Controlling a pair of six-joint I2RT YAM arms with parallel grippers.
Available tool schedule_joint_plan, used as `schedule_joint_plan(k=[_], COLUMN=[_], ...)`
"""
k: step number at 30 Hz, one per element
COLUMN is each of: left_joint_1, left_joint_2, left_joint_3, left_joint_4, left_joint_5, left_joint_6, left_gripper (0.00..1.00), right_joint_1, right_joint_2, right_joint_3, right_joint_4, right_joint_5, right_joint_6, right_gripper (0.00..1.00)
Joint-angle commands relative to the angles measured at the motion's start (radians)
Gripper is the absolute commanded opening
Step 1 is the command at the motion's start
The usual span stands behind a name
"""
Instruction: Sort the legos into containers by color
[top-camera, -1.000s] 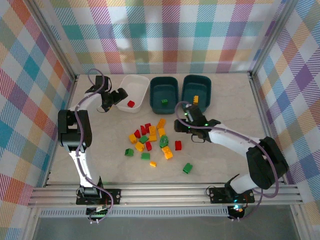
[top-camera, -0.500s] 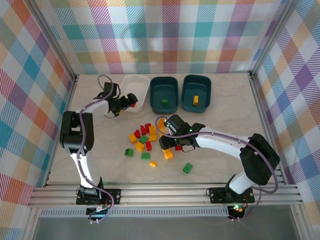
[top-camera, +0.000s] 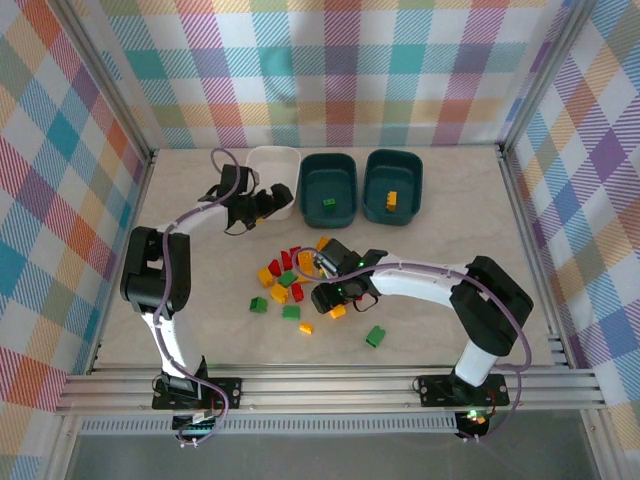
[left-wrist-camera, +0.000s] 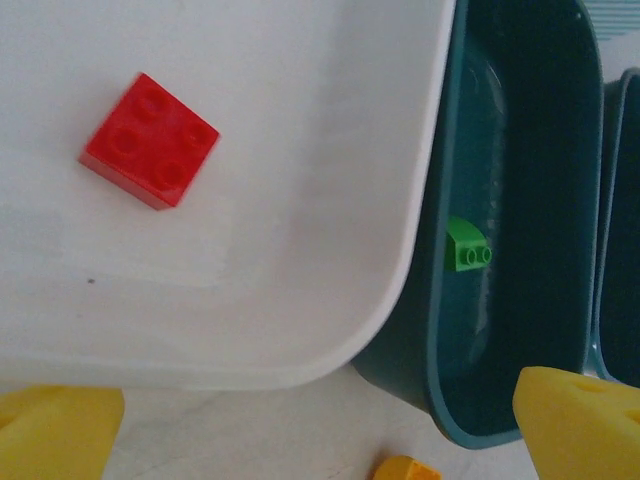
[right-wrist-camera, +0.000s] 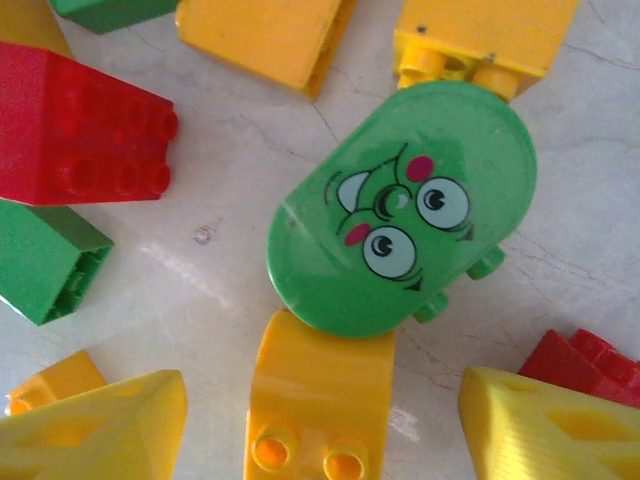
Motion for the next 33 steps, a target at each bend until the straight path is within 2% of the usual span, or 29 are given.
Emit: schedule_joint_plan(k=[1,8,13,18,22,26,29,33], left_joint_1=[-0.019,-0.028,-0.028,-0.028,-0.028,-0.029,-0.030,-0.077], left_joint_2=[-0.020,-0.127,-0.306,-0.463,-0.566,-0.655,-0.689,-0.669], left_joint_3=[0.005,-0.044,-0.113,-0.220,-0.299,-0.372,-0.436,-0.505], left_joint_4=[0.026,0.029,-0.049,-0.081,-0.115,-0.138,-0.136,-0.136], left_joint_5=[0.023,0.020,-0.110,-0.167,-0.204,-0.235,-0.220,-0.179], left_joint_6=[-0.007,-0.030,-0.050,-0.056,-0.057,-0.078,-0.108,-0.126], left_gripper=[1.00,1.00,1.00,1.00,1.00,1.00,1.00,1.00], right_joint_1=[0.013,0.029,0.050,0.056,0.056,0.048,-0.014,-0.231], right_joint_2=[0.028,0.034,0.034,0.012,-0.047,-0.141,-0.193,-0.163], right_joint_3=[0.018,0.016,0.019,0.015,0.023,0.062,0.113,0.190], right_joint_4=[-0.050,-0.069,-0.089,-0.087,-0.086,-0.110,-0.113,-0.056], right_joint_5=[0.005,0.021,0.037,0.070,0.091,0.166,0.229,0.242], right_joint_6=[-0.005,0.007,0.007,0.019,0.030,0.012,-0.043,-0.069], right_gripper=[0.70,0.58,0.50,0.38,0.32,0.30,0.30,0.31])
